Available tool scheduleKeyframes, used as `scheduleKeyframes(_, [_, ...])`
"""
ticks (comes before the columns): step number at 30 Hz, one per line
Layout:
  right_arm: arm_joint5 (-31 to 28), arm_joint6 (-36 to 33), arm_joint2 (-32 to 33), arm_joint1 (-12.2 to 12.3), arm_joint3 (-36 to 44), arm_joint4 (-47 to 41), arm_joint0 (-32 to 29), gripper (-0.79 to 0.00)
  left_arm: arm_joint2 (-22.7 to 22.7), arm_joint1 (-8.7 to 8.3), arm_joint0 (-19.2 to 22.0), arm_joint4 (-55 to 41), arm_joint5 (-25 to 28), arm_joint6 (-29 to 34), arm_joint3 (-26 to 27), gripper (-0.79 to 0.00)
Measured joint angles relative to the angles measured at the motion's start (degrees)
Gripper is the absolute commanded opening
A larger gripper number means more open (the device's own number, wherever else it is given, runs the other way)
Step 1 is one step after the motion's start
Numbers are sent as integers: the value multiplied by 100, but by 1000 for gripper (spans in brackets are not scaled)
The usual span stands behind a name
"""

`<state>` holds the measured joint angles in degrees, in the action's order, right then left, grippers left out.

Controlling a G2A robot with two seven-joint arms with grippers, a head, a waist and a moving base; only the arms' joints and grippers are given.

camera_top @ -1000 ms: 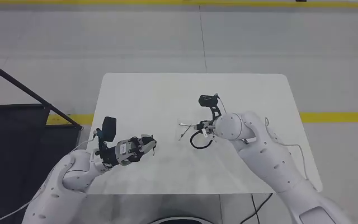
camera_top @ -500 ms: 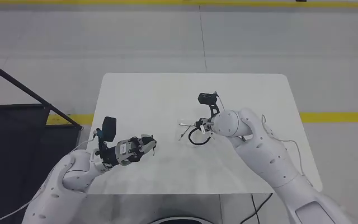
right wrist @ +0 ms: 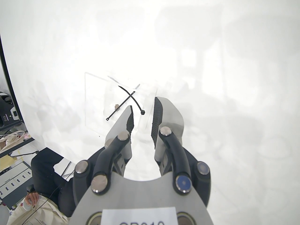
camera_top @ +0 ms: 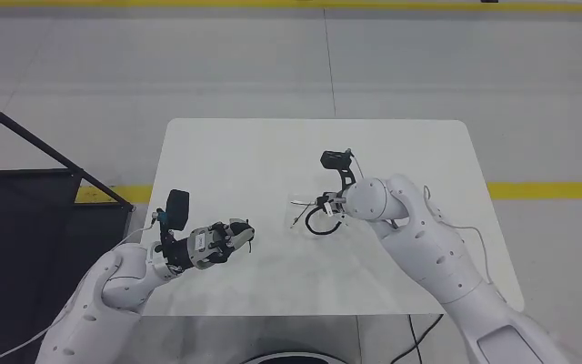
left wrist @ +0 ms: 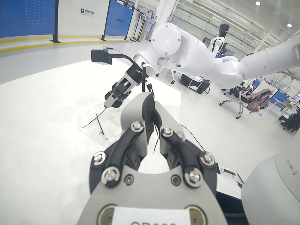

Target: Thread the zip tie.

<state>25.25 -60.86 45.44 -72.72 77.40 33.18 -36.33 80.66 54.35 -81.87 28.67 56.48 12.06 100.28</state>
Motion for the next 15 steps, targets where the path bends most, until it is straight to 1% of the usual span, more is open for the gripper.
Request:
scheduleKeyframes(6, [-9, -7, 4, -31, -49, 19, 5, -585, 0, 0, 0, 0, 0, 0, 0, -785])
scheduleKeyframes(12, [-34, -9, 30, -56, -107, 43, 13, -622, 0, 0, 0, 0, 0, 0, 0, -785])
scheduleKeyframes(15, [-63, -4, 42, -66, -111, 54, 5, -619, 0, 0, 0, 0, 0, 0, 0, -785])
